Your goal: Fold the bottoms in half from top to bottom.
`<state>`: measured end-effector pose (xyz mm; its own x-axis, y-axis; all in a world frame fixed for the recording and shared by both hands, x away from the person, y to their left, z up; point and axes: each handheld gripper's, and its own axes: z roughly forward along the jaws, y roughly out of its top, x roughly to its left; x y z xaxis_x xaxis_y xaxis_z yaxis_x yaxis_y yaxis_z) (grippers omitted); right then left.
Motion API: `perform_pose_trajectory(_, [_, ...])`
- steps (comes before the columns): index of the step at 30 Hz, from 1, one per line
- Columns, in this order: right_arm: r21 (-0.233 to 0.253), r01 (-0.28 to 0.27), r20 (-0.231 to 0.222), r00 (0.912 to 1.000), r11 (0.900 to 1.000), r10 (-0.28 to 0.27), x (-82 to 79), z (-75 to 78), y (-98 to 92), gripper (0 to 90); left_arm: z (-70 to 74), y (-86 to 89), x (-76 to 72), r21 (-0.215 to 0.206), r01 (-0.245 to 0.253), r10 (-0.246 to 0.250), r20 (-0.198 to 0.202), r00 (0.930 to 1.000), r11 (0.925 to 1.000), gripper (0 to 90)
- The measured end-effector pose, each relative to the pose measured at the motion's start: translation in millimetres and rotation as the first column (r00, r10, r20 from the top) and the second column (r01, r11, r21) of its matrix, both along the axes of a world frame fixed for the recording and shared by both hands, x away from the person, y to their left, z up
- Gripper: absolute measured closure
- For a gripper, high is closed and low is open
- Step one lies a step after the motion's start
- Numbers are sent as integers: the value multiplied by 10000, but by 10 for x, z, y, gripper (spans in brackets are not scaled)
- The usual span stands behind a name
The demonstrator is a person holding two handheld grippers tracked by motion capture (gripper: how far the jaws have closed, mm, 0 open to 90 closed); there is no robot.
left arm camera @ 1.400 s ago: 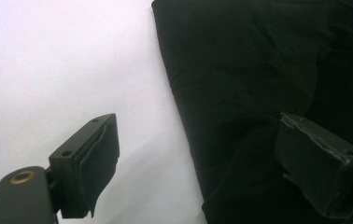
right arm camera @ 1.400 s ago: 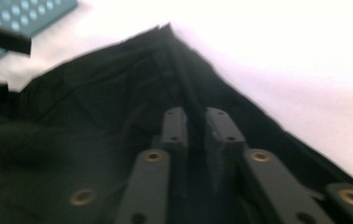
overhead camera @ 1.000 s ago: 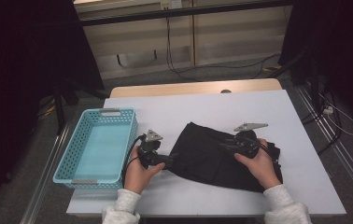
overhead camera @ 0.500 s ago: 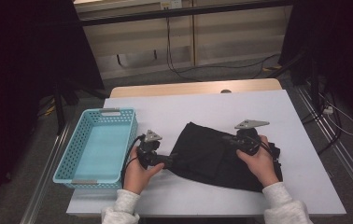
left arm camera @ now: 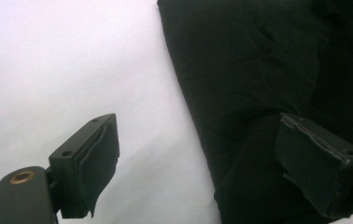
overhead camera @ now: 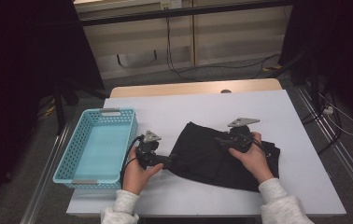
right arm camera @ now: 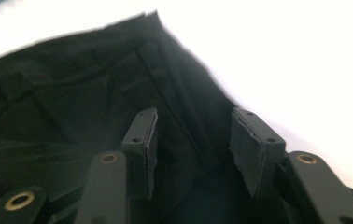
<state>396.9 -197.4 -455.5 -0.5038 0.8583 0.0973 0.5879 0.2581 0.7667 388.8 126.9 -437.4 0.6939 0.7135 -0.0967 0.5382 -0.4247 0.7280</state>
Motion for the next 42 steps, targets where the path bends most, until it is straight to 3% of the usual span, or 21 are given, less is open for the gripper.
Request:
perform_pose_trajectory(2, [-241,-94,-340,9994,9997,86,21,-65,19,540,-6,2,-4,11,-16,16,-16,10000,10000,144])
perform_pose_trajectory(3, [24,-99,-343,9994,9999,99,25,-79,14,577,-12,2,-4,39,4,-4,19,10000,10000,144])
perform_pose_trajectory(5, [278,-273,-502,9983,9992,287,22,-70,8,731,-18,3,-9,62,-6,6,-21,10000,10000,143])
perform_pose_trajectory(7, [287,-389,-433,9983,9988,401,12,-59,18,820,-26,8,-10,108,-25,25,-7,10000,9999,144])
perform_pose_trajectory(9, [159,-424,-388,9983,9990,430,1,-35,30,832,-29,9,-12,129,-7,8,-18,10000,9999,144])
perform_pose_trajectory(14, [896,-220,-242,9994,9957,243,-40,77,-69,833,-56,-24,-18,215,156,-154,-82,9998,9996,143])
perform_pose_trajectory(17, [1046,-138,-200,9997,9944,160,-77,139,-128,833,-78,-57,-27,391,326,-324,-58,9995,9987,142])
perform_pose_trajectory(22, [1087,-180,-229,9995,9939,206,-131,191,-165,833,-91,-95,-38,432,492,-488,-112,9987,9979,140])
perform_pose_trajectory(36, [1267,23,-341,9994,9919,20,-230,220,-312,833,-45,-47,-34,224,297,-296,-38,9996,9993,159])
perform_pose_trajectory(38, [1254,43,-361,9993,9921,2,-234,202,-316,832,-40,-62,-53,-46,257,-257,-218,9994,9997,212])
perform_pose_trajectory(40, [1199,58,-372,9993,9928,-13,-234,187,-314,832,-26,-76,-72,-42,239,-240,-308,9992,9997,243])
perform_pose_trajectory(42, [1181,90,-393,9992,9930,-44,-237,185,-319,832,-11,-71,-97,-40,312,-314,-566,9979,9995,358])
